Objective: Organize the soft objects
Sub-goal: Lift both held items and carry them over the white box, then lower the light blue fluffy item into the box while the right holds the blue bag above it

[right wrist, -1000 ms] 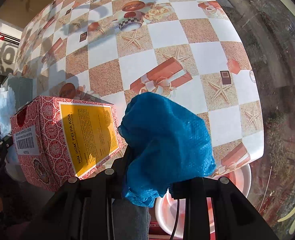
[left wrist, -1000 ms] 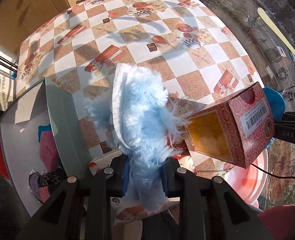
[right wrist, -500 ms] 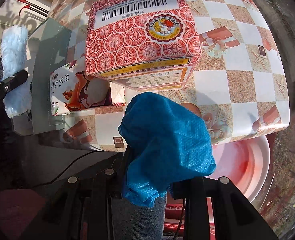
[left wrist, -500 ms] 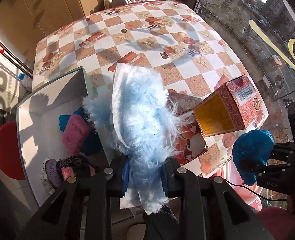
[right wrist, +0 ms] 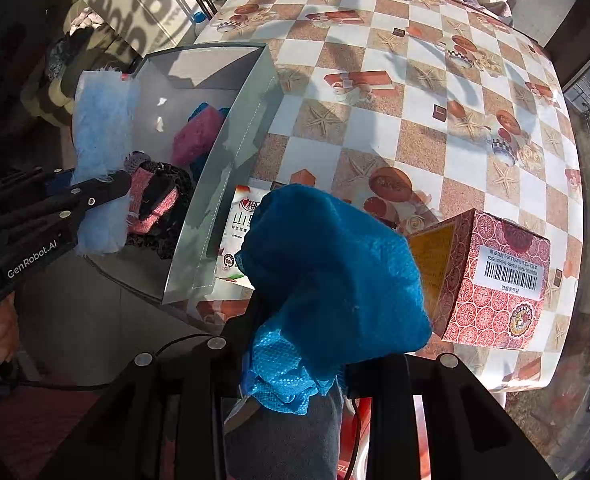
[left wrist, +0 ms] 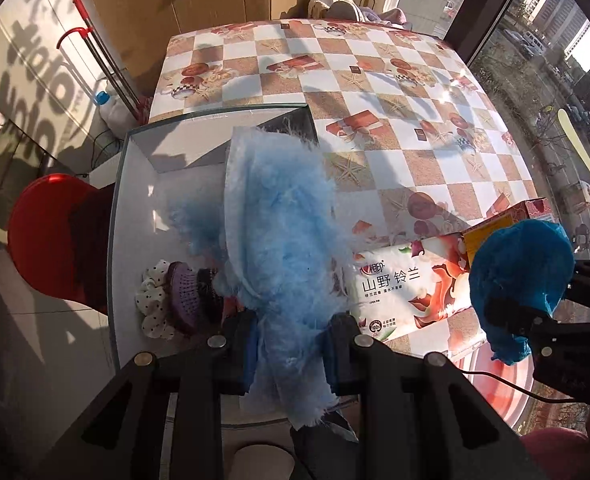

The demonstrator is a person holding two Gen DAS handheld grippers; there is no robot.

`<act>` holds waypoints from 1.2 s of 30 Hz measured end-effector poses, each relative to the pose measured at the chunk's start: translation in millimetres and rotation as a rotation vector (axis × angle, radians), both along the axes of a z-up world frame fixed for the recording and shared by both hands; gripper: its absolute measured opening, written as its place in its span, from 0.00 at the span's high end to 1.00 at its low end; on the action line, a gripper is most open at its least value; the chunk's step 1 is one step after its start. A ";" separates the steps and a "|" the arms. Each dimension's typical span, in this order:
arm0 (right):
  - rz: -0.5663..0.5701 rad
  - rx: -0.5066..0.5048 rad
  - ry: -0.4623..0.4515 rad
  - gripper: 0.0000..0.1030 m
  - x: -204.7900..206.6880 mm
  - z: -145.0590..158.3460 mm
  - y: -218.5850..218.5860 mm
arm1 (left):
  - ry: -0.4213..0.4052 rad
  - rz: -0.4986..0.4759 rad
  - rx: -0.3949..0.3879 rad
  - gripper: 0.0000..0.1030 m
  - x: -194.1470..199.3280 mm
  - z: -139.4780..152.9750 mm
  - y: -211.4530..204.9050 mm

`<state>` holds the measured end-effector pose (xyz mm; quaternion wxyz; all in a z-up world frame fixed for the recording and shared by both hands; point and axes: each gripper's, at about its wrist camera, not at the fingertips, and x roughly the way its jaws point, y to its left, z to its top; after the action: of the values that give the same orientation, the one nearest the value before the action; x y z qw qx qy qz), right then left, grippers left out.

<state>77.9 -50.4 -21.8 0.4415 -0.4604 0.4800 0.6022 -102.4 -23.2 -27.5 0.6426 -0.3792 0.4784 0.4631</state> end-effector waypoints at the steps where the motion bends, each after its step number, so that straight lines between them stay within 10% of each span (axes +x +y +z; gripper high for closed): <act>1: 0.010 0.009 0.001 0.70 -6.0 1.9 4.4 | -0.003 0.016 -0.001 0.72 -5.1 -0.4 0.4; 36: 0.182 0.001 0.081 0.70 -116.9 16.2 93.3 | -0.001 0.232 -0.051 0.71 -63.6 -18.0 23.3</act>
<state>-39.0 42.9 -5.6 0.3655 -0.4770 0.4533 0.6583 -166.0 0.2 -45.4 0.5750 -0.4483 0.4425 0.5221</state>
